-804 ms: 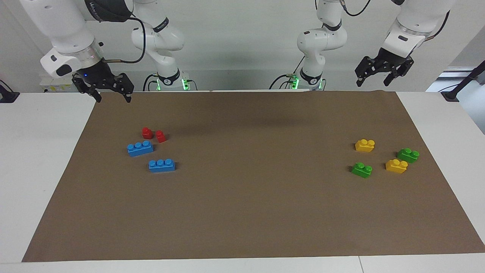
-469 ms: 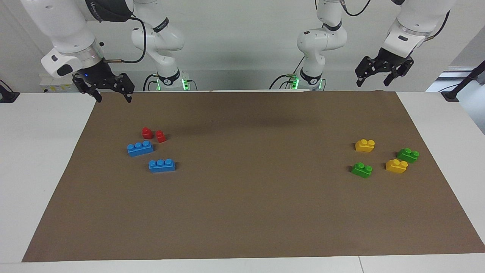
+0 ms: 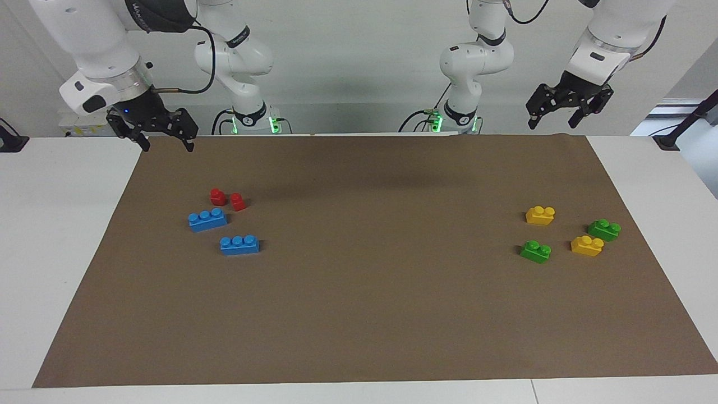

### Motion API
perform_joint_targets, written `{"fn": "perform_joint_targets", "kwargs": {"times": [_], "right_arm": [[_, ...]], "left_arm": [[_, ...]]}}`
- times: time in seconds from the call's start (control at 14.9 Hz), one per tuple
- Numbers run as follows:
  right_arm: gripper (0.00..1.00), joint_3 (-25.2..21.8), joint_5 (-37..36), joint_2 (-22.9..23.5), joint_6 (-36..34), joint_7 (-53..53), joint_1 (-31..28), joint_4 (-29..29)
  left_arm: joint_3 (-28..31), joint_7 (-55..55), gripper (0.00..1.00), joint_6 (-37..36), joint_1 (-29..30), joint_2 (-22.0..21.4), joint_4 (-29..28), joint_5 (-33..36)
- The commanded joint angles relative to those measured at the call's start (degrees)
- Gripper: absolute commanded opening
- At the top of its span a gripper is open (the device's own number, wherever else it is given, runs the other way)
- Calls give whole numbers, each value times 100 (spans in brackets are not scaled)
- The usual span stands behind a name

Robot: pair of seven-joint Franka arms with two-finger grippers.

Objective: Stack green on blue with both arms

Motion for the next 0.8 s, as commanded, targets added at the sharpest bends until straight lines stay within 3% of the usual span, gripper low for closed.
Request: {"fn": "perform_joint_targets", "kwargs": {"times": [0.0, 0.13, 0.47, 0.74], "right_arm": [[100, 25, -64, -165, 427, -46, -108, -292], [100, 33, 32, -131, 640, 233, -178, -301], [100, 33, 164, 71, 1184, 2506, -126, -389], [100, 24, 542, 545, 1720, 3731, -152, -371]], "left_arm": [[6, 40, 100, 82, 52, -14, -46, -73], [6, 40, 100, 117, 61, -5, -55, -73], [6, -65, 100, 257, 70, 127, -73, -82], [6, -1249, 100, 757, 44, 136, -353, -91]]}}
